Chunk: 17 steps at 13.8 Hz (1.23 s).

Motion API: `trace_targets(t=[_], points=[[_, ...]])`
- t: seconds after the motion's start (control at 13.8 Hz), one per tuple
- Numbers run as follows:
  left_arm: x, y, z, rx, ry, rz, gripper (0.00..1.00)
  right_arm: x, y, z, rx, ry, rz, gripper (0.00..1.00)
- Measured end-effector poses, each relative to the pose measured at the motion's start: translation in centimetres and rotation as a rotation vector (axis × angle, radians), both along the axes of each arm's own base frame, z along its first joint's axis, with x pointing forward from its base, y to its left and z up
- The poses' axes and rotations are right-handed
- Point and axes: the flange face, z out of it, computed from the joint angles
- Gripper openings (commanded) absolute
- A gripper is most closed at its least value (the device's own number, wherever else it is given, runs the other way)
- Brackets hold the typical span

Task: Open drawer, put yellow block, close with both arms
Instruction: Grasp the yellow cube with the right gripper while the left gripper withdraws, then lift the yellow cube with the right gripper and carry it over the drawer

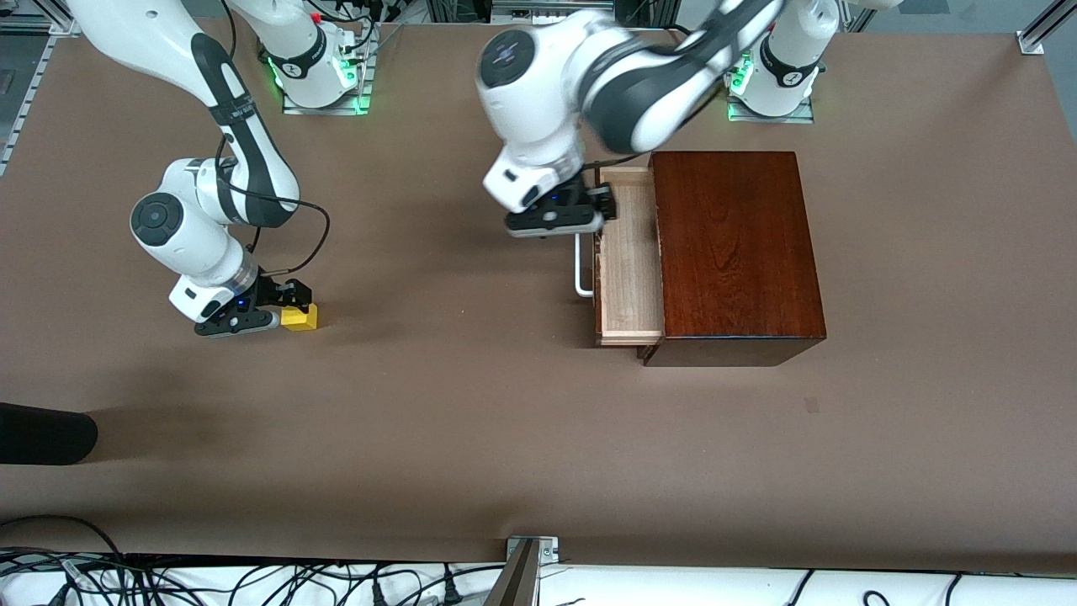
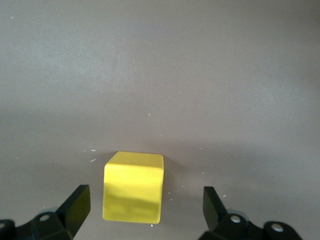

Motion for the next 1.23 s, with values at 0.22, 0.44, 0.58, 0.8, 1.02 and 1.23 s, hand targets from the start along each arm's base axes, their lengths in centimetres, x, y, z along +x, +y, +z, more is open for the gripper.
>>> trace_targets(t=[0.22, 0.44, 0.58, 0.8, 1.02, 1.23], points=[[3.5, 7.2, 5.7, -0.019, -0.006, 0.046, 1.00, -0.1, 0.0, -0.8, -0.003, 0.008, 0.000, 1.00], [5.9, 14.4, 9.3, -0.060, 0.048, 0.058, 1.00, -0.2, 0.0, -1.7, -0.005, 0.008, 0.000, 1.00], [7.8, 20.6, 11.4, -0.092, 0.082, 0.044, 1.00, -0.3, 0.0, -2.4, 0.001, 0.016, -0.013, 1.00], [9.9, 30.7, 13.9, -0.174, 0.115, -0.023, 1.00, -0.5, 0.0, -3.3, 0.001, 0.031, -0.018, 0.82], [9.4, 38.7, 14.3, -0.196, 0.138, -0.038, 1.00, -0.6, 0.1, -3.7, 0.001, 0.035, -0.017, 0.40], [7.6, 41.4, 13.9, -0.183, 0.107, -0.019, 1.00, -0.5, 0.2, -3.5, 0.001, 0.028, -0.015, 0.00]])
